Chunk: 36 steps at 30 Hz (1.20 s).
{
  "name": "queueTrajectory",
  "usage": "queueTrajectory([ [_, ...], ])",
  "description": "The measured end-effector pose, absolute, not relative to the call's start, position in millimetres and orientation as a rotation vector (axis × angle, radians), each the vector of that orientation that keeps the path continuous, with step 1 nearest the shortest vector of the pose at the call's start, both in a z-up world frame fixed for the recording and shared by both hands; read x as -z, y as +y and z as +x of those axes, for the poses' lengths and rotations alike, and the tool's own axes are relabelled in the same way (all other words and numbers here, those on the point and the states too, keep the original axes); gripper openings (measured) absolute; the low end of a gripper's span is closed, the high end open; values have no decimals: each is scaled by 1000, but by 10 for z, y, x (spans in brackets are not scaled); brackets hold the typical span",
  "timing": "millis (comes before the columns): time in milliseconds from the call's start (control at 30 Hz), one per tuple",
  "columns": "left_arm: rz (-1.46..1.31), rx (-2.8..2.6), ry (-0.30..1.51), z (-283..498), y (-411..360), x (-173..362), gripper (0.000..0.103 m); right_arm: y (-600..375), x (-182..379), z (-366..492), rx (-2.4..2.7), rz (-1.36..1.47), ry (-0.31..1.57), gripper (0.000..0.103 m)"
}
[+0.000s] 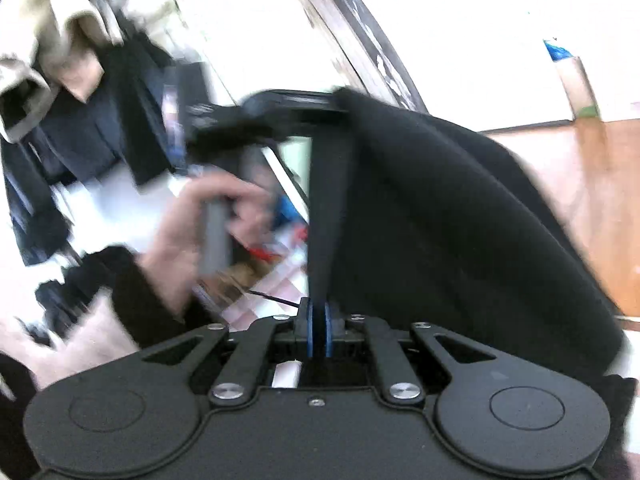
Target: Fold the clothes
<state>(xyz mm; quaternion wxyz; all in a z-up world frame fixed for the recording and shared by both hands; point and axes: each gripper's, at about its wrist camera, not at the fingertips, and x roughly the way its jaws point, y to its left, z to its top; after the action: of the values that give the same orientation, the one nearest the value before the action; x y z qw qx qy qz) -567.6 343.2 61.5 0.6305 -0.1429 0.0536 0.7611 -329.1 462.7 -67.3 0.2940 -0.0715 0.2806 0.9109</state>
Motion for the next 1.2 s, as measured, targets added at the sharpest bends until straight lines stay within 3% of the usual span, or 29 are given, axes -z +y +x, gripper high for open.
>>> queueTrajectory([
  [200,-605,-1833,257,-6150,3556,464,9,4706,1348,-3136,-2089,-523,857,12],
  [300,-673,-1861,305,-6217,3564,835,9,4674,1524,-2890,-2015,-537,952,25],
  [333,-687,-1861,312,-6242,3577,884,9,4654,1525,-2837,-2001,-529,965,36],
  [367,-694,-1853,294,-6290,3588,884,9,4620,1498,-2913,-1985,-533,961,46],
  [400,-701,-1845,277,-6338,3599,884,9,4586,1471,-2986,-1969,-536,957,47],
  [533,-699,-1841,252,-6441,3547,963,9,4490,1459,-3315,-2028,-635,1027,49],
  [733,-574,-1966,373,-6510,3660,936,10,4431,1580,-3769,-2244,-745,1065,50],
  [900,-579,-1978,328,-6609,3626,938,10,4303,1737,-4116,-2204,-1051,873,52],
  [967,-581,-1987,307,-6647,3583,918,10,4238,1759,-4164,-2215,-1099,842,64],
  [1200,-632,-2021,245,-6861,3533,949,10,4204,1872,-4293,-2150,-1129,793,65],
])
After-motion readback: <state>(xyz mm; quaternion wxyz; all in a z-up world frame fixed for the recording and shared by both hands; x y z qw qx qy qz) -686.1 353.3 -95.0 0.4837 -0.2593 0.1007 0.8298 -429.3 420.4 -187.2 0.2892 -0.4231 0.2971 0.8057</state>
